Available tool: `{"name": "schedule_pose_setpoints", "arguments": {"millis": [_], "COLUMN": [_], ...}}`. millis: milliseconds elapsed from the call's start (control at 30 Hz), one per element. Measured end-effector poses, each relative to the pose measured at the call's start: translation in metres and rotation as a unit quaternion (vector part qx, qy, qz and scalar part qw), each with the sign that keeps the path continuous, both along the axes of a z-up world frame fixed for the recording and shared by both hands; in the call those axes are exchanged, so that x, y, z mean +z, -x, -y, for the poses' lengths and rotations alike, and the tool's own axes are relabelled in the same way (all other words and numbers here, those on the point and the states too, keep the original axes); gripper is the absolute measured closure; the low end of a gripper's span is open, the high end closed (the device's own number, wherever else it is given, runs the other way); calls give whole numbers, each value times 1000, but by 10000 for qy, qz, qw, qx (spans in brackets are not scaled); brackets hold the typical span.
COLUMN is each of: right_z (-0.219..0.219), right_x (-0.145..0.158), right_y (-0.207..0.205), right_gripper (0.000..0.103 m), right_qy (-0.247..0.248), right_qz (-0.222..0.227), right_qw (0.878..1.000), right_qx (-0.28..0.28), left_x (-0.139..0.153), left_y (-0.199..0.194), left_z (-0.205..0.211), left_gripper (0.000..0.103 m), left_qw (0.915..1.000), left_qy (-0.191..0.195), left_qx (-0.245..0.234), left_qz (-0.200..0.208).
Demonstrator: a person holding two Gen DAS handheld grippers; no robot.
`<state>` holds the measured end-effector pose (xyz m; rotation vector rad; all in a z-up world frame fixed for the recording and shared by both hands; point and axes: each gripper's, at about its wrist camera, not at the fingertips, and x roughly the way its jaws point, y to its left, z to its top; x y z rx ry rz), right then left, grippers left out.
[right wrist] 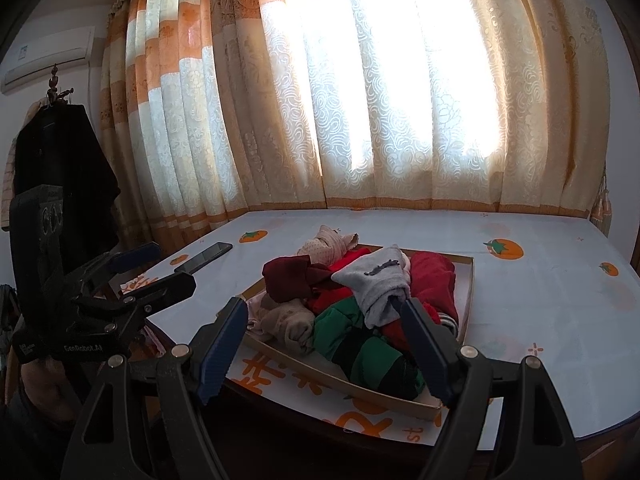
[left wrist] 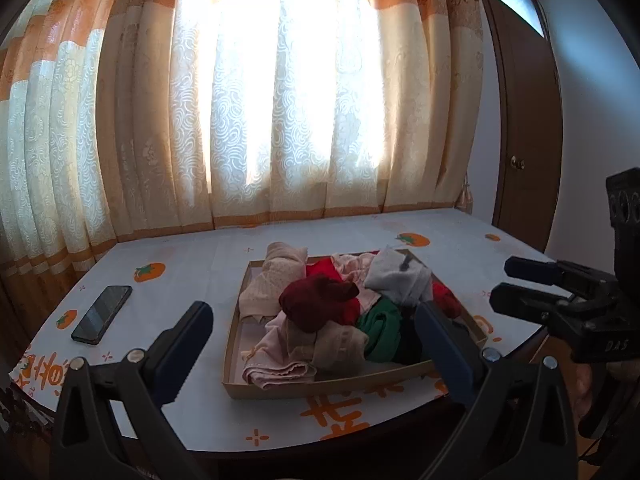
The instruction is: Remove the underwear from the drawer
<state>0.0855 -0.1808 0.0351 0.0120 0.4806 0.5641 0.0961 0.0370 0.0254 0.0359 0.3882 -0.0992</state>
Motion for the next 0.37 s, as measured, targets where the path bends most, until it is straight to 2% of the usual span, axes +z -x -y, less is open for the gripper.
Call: {"name": "schedule_pose_setpoints", "arguments": {"millis": [367], "right_z": [-1], "right_x": [-5], "right_y": [0], "right_gripper": [23], "right_qy": [41], "right_qz": [-62], "right_qw": [10000], "right_qx": [24], "left_x": [-6], "left_y": [0], "left_z": [-4], "left_gripper": [0], "left_qw": [10000], "left_qy": [-9], "left_qx": [85], "left_qz": [-19]}}
